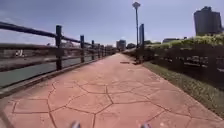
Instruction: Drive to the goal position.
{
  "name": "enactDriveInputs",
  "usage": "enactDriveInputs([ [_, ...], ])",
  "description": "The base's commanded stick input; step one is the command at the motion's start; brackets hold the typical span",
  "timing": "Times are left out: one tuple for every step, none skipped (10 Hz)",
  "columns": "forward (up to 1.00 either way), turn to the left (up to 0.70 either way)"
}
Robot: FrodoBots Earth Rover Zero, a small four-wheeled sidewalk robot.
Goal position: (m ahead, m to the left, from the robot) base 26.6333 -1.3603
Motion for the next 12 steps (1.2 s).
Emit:
enactDriveInputs([
  [0.85, 0.00],
  [0.85, 0.00],
  [0.85, 0.00],
  [0.85, 0.00],
  [0.85, 0.00],
  [0.85, 0.00],
  [0.85, 0.00],
  [0.85, 0.00],
  [0.85, 0.00],
  [0.85, 0.00],
  [0.85, 0.00],
  [0.85, 0.00],
])
